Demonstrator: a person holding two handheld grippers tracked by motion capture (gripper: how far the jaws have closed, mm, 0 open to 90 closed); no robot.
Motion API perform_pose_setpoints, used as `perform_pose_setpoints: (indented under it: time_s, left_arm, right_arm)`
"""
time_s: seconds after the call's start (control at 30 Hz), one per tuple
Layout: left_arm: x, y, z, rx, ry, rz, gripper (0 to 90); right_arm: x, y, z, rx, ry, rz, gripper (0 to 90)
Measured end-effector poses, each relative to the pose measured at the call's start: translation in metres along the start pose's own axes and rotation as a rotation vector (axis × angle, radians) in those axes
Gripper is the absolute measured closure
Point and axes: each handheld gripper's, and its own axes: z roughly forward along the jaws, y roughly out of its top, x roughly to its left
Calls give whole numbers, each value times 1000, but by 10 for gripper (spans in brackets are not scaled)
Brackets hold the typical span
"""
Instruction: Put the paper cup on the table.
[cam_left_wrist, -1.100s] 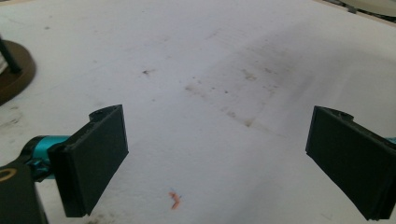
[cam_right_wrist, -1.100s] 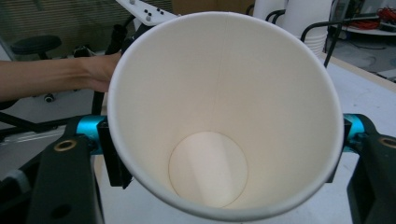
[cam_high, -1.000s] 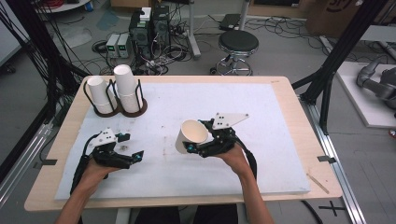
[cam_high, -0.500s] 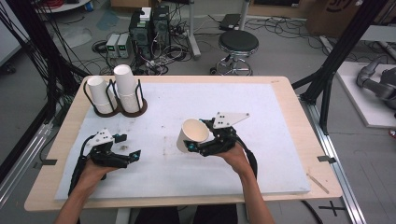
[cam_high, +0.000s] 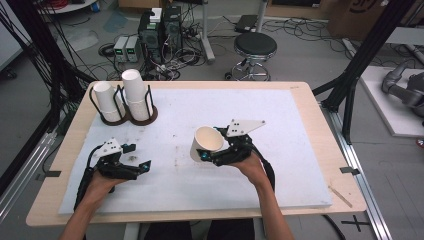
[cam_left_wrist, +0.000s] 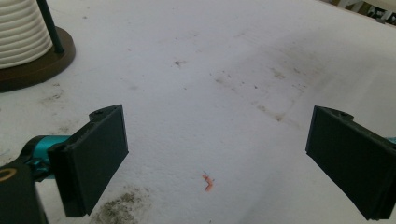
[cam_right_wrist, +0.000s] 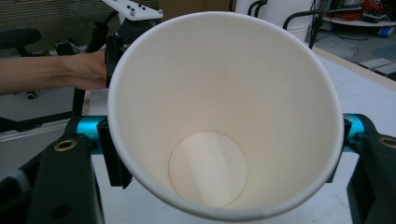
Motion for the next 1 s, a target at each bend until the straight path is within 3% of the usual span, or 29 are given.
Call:
perform_pose_setpoints:
  time_s: [0.37,0.73,1.0]
  left_arm:
    - [1,-3,1,-18,12,-8,56]
    - [1,-4,0,-29,13,-4,56]
    - [1,-5,-1,-43,13,-4,56]
  right_arm:
    - [-2,-2,10,45,-67,-2,270]
    - [-3,-6,27,154,-157,-19,270]
    - [-5,-11,39,215,-192,-22,270]
